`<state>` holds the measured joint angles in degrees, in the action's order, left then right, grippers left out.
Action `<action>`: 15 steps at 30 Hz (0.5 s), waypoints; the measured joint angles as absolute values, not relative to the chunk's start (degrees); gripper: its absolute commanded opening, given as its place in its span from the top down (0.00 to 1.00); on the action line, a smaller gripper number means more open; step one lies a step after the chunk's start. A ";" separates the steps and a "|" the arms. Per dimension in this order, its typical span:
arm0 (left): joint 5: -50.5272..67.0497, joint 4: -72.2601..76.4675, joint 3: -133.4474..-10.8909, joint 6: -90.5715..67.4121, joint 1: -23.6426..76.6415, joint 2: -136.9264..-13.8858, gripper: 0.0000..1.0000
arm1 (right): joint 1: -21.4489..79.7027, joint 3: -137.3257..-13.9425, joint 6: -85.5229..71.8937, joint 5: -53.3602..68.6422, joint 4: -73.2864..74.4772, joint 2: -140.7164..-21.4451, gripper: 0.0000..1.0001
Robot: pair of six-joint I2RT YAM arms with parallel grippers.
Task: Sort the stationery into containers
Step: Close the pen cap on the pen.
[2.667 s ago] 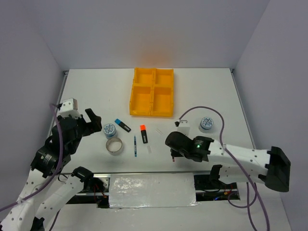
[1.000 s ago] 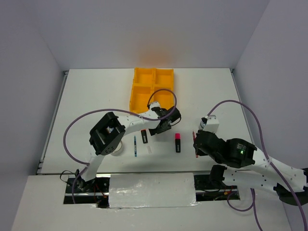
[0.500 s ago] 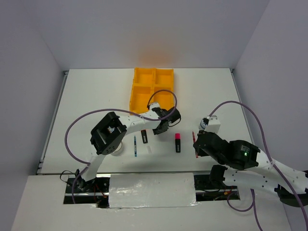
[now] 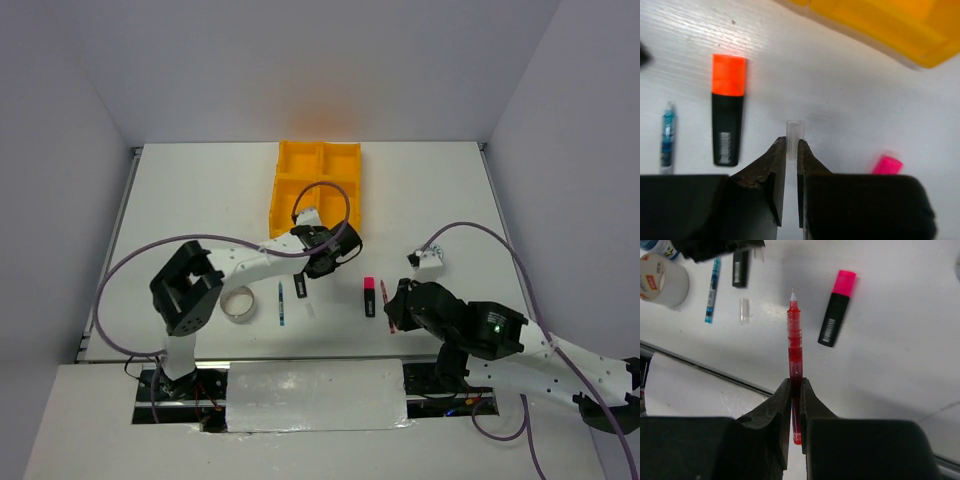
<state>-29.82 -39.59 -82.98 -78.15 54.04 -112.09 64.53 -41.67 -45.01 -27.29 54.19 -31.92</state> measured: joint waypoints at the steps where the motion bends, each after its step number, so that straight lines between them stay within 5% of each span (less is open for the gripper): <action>1: -30.52 -39.81 -82.11 -77.67 54.22 -109.38 0.97 | 64.53 -39.81 -44.38 -26.28 51.55 -31.90 1.00; 15: -35.81 -30.28 -73.03 -66.22 57.78 -80.16 0.97 | 64.60 -27.22 -36.18 -14.70 16.38 -36.67 1.00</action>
